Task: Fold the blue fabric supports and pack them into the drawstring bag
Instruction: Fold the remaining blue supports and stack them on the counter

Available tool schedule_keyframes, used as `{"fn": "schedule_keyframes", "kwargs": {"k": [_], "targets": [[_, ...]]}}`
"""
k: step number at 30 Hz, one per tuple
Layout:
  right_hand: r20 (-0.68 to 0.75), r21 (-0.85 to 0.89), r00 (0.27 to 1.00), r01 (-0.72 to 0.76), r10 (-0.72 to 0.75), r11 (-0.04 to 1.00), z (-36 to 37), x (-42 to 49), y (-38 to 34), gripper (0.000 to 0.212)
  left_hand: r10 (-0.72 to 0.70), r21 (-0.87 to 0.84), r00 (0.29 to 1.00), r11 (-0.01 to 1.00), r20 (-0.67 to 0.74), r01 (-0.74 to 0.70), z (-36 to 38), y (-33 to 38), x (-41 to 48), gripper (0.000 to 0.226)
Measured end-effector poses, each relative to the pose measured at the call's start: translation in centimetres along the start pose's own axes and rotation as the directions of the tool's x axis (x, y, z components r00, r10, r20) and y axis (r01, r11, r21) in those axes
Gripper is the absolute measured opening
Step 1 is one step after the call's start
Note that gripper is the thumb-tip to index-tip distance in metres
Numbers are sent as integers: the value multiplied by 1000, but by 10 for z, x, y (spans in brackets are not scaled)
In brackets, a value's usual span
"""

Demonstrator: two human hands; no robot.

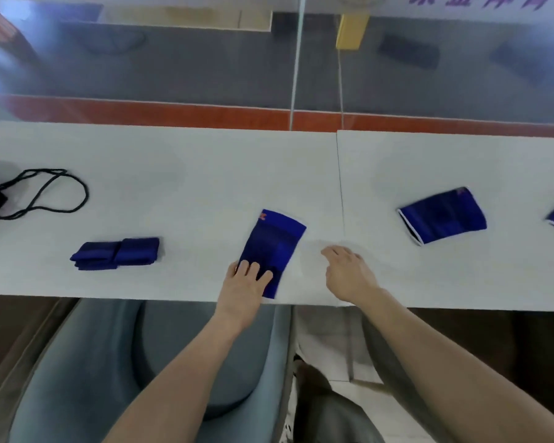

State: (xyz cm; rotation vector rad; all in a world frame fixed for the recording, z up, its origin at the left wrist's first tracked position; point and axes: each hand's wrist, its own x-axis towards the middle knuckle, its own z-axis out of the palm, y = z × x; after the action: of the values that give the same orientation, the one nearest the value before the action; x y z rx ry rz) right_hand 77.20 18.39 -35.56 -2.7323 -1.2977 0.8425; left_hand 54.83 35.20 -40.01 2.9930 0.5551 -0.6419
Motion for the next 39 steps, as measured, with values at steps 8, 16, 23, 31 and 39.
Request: {"fn": "schedule_keyframes", "kwargs": {"k": [8, 16, 23, 31, 39], "targets": [[-54, 39, 991, -118, 120, 992, 26, -131, 37, 57, -44, -343, 984, 939, -173, -18, -12, 26, -29, 36], [-65, 273, 982, -156, 180, 949, 30, -204, 57, 52, -169, -868, 984, 495, -58, 33, -115, 84, -63, 22], [104, 931, 898, -239, 427, 277, 15, -232, 115, 85, -7, -976, 989, -165, 147, 144, -188, 154, -61, 33], [155, 912, 958, -232, -240, -337, -24, -241, 201, 38, 103, -961, 990, -247, 100, 123, -222, 238, -32, 35], [-9, 823, 975, -119, 221, 555, -52, -221, 267, 13, -279, -887, 958, 457, -70, 68, -208, 247, 8, 34]]}}
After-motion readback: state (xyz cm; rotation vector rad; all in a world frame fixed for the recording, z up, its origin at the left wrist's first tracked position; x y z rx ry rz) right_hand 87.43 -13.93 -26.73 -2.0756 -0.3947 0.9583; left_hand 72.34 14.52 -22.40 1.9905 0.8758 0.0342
